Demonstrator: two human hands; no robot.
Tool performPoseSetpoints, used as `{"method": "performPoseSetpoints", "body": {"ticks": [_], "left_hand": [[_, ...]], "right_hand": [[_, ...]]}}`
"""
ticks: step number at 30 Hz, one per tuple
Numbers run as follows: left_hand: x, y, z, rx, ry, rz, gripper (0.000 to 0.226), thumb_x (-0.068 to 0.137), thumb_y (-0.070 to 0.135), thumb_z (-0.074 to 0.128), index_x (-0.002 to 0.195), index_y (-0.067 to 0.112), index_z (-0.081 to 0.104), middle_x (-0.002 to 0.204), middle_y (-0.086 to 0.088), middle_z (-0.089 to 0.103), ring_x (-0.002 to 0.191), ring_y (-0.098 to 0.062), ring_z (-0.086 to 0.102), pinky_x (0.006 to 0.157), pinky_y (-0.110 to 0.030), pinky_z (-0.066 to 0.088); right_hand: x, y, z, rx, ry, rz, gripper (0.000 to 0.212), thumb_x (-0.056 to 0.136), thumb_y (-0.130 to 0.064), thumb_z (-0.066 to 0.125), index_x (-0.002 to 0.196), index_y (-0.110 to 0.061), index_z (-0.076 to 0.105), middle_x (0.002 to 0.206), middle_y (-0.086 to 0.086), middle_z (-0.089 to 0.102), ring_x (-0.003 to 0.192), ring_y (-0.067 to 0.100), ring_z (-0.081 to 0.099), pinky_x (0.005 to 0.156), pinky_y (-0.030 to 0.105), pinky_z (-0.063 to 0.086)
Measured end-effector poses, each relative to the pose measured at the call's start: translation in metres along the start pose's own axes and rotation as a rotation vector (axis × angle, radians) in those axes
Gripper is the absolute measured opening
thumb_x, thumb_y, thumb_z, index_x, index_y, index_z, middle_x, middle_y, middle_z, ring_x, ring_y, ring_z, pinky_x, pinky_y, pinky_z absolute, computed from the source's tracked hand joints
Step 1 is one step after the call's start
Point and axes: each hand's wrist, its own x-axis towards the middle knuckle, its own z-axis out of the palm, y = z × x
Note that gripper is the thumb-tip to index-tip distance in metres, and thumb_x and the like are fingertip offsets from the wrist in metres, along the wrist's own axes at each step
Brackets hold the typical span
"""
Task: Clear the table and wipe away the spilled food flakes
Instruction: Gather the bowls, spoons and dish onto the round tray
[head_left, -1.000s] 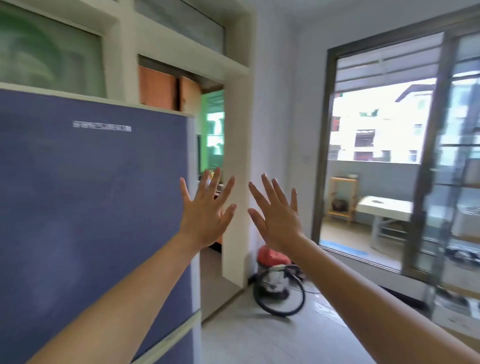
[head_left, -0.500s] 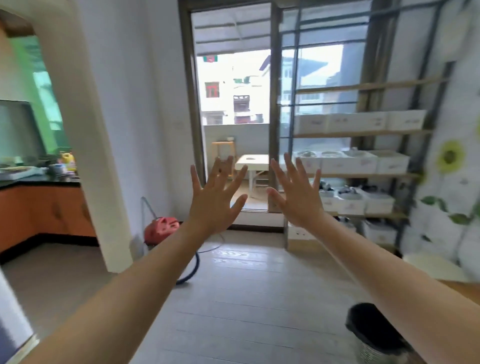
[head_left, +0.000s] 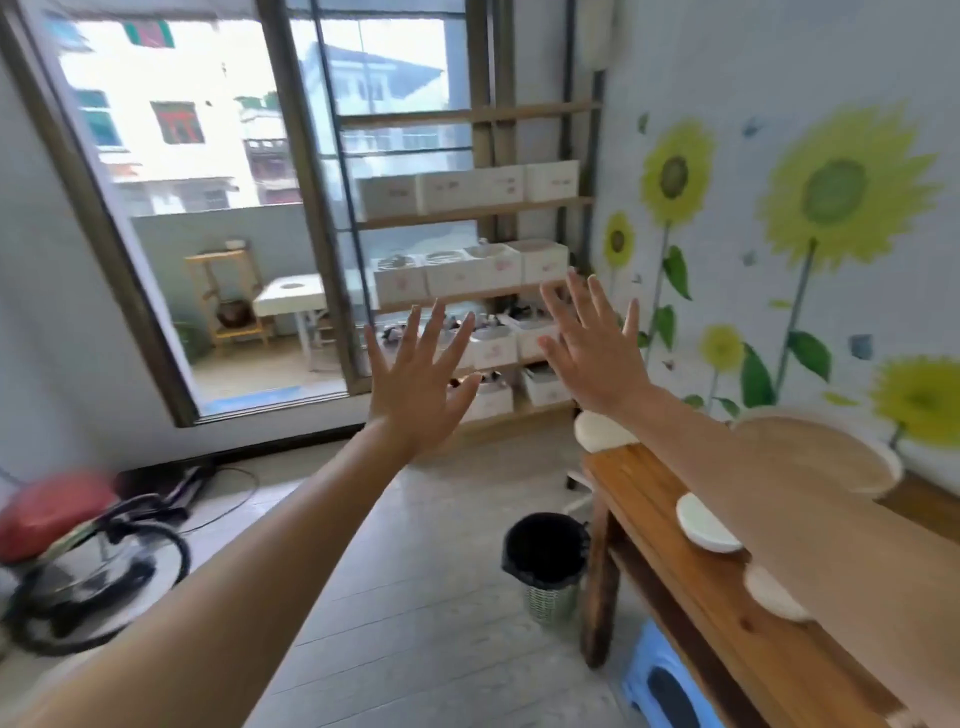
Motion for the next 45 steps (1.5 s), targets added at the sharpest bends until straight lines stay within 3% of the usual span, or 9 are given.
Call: {"method": "performPoseSetpoints", "body": {"ticks": [3,6,10,16,23,27,31,37,45], "left_hand": [[0.015,0.052,0.015,-0.014,-0.047,0.098,0.074,0.075,0.061,-0.012,0.145,0.035,-0.016,0.157,0.001,-0.018,0.145,-0.023,-0.015,0.11,-0.059,-0.013],[0.03,0.102,0.032,-0.048,-0.131,0.198,0.061,0.094,0.053,0.01,0.146,0.032,-0.015,0.156,-0.001,-0.021,0.145,-0.023,-0.017,0.11,-0.058,-0.013],[0.044,0.155,0.055,-0.107,-0.18,0.325,0.061,0.096,0.049,0.015,0.145,0.033,-0.017,0.156,0.0,-0.022,0.145,-0.023,-0.018,0.11,-0.058,-0.014],[0.064,0.225,0.087,-0.221,-0.247,0.503,0.062,0.095,0.05,0.018,0.145,0.035,-0.016,0.155,0.002,-0.023,0.144,-0.02,-0.019,0.113,-0.059,-0.013],[0.107,0.265,0.131,-0.361,-0.207,0.695,0.061,0.096,0.049,0.019,0.147,0.035,-0.011,0.156,0.004,-0.02,0.145,-0.019,-0.018,0.109,-0.054,-0.018],[0.144,0.27,0.169,-0.377,-0.231,0.741,0.068,0.081,0.06,-0.003,0.145,0.038,-0.016,0.156,0.004,-0.021,0.144,-0.02,-0.019,0.108,-0.053,-0.019],[0.168,0.281,0.195,-0.438,-0.249,0.829,0.069,0.075,0.06,-0.01,0.14,0.039,-0.021,0.157,0.002,-0.018,0.145,-0.021,-0.016,0.109,-0.054,-0.016],[0.172,0.322,0.215,-0.508,-0.336,0.968,0.057,0.097,0.048,0.016,0.146,0.036,-0.01,0.157,0.002,-0.018,0.145,-0.02,-0.017,0.112,-0.056,-0.011],[0.161,0.381,0.236,-0.522,-0.435,1.116,0.056,0.098,0.046,0.016,0.147,0.035,-0.008,0.157,0.003,-0.016,0.145,-0.019,-0.015,0.112,-0.056,-0.01]], "right_hand": [[-0.018,0.057,-0.005,-0.019,-0.036,0.099,0.069,0.084,-0.059,0.002,0.148,-0.032,0.003,0.158,-0.002,-0.009,0.146,0.022,-0.008,0.112,0.056,-0.009],[-0.043,0.109,-0.012,-0.058,-0.05,0.231,0.065,0.088,-0.057,0.006,0.149,-0.032,0.002,0.158,-0.002,-0.01,0.146,0.02,-0.01,0.112,0.055,-0.011],[-0.077,0.162,-0.019,-0.101,-0.082,0.389,0.056,0.098,-0.044,0.022,0.149,-0.031,0.002,0.158,-0.002,-0.011,0.145,0.019,-0.012,0.111,0.055,-0.013],[-0.122,0.215,-0.027,-0.198,-0.126,0.623,0.056,0.098,-0.046,0.02,0.148,-0.031,-0.001,0.158,-0.003,-0.012,0.145,0.018,-0.013,0.112,0.055,-0.011],[-0.136,0.258,-0.018,-0.329,-0.136,0.836,0.057,0.097,-0.048,0.016,0.149,-0.03,-0.002,0.158,-0.001,-0.01,0.146,0.02,-0.011,0.113,0.055,-0.01],[-0.115,0.258,0.022,-0.369,-0.26,0.912,0.057,0.097,-0.049,0.012,0.148,-0.031,-0.005,0.158,0.0,-0.013,0.145,0.021,-0.013,0.114,0.058,-0.006],[-0.1,0.258,0.042,-0.367,-0.266,0.945,0.057,0.098,-0.048,0.015,0.149,-0.031,-0.004,0.158,0.0,-0.012,0.146,0.021,-0.012,0.113,0.058,-0.006],[-0.126,0.272,0.035,-0.409,-0.298,1.076,0.057,0.098,-0.046,0.018,0.149,-0.029,-0.002,0.159,-0.001,-0.009,0.146,0.021,-0.009,0.114,0.057,-0.005],[-0.197,0.305,0.028,-0.37,-0.383,1.35,0.058,0.099,-0.043,0.022,0.15,-0.024,0.002,0.159,0.003,-0.007,0.146,0.021,-0.008,0.112,0.059,-0.006]]}}
